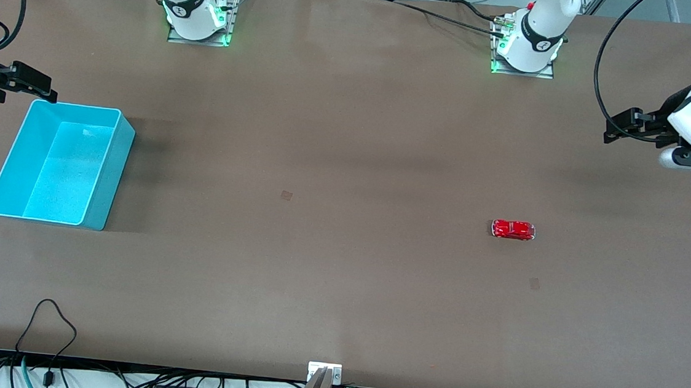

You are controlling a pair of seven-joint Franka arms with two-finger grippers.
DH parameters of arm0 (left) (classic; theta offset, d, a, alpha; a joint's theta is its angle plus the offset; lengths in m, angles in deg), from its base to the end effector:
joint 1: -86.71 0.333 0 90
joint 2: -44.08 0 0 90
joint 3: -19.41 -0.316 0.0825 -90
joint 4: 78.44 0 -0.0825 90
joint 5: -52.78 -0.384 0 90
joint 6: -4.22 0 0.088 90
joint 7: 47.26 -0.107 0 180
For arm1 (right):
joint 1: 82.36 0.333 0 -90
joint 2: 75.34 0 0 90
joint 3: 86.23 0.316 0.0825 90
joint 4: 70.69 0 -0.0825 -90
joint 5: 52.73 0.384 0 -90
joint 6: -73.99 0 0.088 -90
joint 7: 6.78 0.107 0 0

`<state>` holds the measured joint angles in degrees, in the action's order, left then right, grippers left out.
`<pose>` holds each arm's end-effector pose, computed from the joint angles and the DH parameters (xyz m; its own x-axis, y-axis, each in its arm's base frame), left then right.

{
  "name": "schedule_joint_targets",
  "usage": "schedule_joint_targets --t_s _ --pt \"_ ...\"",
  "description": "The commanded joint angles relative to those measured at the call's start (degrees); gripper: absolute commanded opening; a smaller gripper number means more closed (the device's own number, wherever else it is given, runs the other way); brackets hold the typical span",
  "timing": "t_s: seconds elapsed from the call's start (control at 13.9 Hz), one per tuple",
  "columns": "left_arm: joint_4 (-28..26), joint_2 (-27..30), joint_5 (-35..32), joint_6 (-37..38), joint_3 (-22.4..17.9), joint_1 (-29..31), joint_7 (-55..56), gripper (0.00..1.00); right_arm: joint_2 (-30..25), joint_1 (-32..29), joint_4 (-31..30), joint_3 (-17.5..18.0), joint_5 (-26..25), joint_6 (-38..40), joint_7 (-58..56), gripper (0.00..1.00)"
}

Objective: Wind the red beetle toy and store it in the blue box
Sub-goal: 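Lower the left gripper over the red toy car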

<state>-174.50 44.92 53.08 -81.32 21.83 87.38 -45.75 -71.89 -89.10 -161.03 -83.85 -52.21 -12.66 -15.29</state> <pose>0.5363 -0.0171 0.5771 0.9857 -0.0041 -0.1682 -0.0041 -1.0000 0.0002 0.5624 -0.0425 0.5833 0.9899 0.0737 -0.1212 0.0706 -0.9971 -0.0298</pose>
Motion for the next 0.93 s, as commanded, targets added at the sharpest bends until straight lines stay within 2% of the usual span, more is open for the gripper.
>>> schedule_joint_targets --t_s 0.0,0.07,0.29,0.43,0.65,0.86 --pt "0.52 -1.71 -0.12 3.96 0.3 -0.5 -1.33 1.0 -0.38 -0.46 -0.45 0.26 -0.17 -0.37 -0.1 1.0" --pt "0.34 -2.85 0.05 6.15 0.3 -0.5 -1.33 1.0 -0.38 -0.46 -0.45 0.26 -0.17 -0.37 -0.1 1.0" --pt "-0.45 -5.58 0.05 6.53 0.39 -0.67 -2.99 1.0 -0.38 -0.46 -0.45 0.26 -0.17 -0.37 -0.1 1.0" --pt "-0.71 -8.12 0.05 4.26 0.39 -0.76 -12.27 1.0 -0.38 -0.46 -0.45 0.26 -0.17 -0.37 -0.1 1.0" --pt "-3.78 -11.72 -0.04 -4.52 0.39 -0.32 -32.72 1.0 -0.38 -0.46 -0.45 0.26 -0.17 -0.37 -0.1 1.0" --pt "-6.23 -14.9 -0.21 -12.87 0.39 -0.5 -48.57 1.0 -0.38 -0.37 -0.45 0.26 -0.17 -0.37 -0.1 1.0"
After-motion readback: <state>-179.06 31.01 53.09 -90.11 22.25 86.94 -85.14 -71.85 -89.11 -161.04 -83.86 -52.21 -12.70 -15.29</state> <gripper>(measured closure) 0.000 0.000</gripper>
